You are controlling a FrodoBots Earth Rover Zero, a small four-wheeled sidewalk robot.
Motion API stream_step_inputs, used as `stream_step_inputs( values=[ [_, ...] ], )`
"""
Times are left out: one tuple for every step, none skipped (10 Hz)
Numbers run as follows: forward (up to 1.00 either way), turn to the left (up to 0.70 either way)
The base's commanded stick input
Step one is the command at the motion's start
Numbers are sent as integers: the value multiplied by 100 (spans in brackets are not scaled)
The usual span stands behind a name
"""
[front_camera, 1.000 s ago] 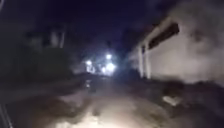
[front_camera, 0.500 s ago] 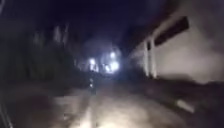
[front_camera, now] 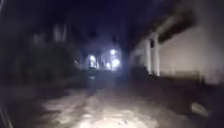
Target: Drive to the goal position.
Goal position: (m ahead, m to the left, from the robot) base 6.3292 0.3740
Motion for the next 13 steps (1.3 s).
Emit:
stream_step_inputs(
  values=[
    [70,0],
    [70,0],
    [70,0],
    [70,0],
    [70,0],
    [70,0],
    [70,0],
    [70,0],
    [70,0],
    [70,0],
    [70,0],
    [70,0],
    [70,0]
  ],
)
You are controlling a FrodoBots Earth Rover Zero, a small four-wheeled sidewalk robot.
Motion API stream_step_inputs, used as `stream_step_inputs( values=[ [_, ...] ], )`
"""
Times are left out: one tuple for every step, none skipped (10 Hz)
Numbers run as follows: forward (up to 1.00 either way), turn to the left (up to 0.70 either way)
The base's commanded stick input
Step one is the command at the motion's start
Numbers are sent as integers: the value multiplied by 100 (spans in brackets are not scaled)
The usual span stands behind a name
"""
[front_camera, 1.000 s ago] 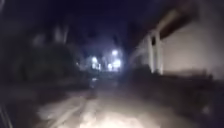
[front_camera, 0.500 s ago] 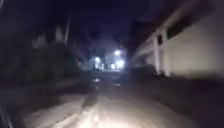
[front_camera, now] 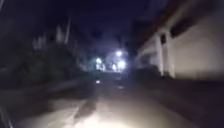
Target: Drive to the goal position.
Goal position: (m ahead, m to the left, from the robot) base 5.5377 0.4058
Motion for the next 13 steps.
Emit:
stream_step_inputs(
  values=[
    [70,0],
    [70,-35],
    [70,-35],
    [70,-35],
    [70,-35],
    [70,-35],
    [70,-28],
    [70,-10],
    [70,0],
    [70,0],
    [70,0],
    [70,0],
    [70,0]
  ],
)
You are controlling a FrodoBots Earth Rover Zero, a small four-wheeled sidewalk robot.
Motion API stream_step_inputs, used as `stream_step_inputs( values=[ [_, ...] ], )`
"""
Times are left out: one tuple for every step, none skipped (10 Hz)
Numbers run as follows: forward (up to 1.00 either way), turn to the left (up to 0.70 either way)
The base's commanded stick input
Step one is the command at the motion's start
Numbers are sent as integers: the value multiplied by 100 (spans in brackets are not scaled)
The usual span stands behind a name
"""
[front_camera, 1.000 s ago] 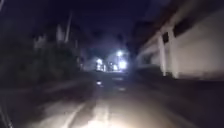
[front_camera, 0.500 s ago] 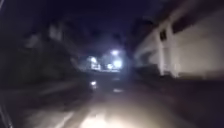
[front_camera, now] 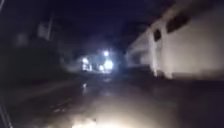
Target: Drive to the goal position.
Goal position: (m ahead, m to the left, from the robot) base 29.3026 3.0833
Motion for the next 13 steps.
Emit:
stream_step_inputs(
  values=[
    [70,0],
    [70,0],
    [70,0],
    [70,0],
    [70,0],
    [70,0],
    [70,0],
    [70,0],
    [70,0],
    [70,0],
    [70,0],
    [70,0],
    [70,0]
  ],
)
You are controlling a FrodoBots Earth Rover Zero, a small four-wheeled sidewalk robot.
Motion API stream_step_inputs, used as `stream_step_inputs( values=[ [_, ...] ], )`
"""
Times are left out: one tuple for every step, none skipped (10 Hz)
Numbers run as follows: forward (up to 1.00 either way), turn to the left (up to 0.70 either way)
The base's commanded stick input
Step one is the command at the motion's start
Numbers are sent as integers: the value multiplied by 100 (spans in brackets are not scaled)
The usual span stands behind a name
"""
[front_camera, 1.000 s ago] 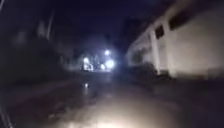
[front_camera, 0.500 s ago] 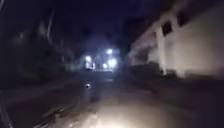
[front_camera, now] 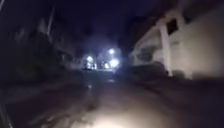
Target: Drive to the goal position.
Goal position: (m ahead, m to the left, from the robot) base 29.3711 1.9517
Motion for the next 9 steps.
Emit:
stream_step_inputs(
  values=[
    [70,-11],
    [70,-30],
    [70,-35],
    [70,-35],
    [70,-35],
    [70,-35],
    [70,-19],
    [70,0],
    [70,0]
  ],
)
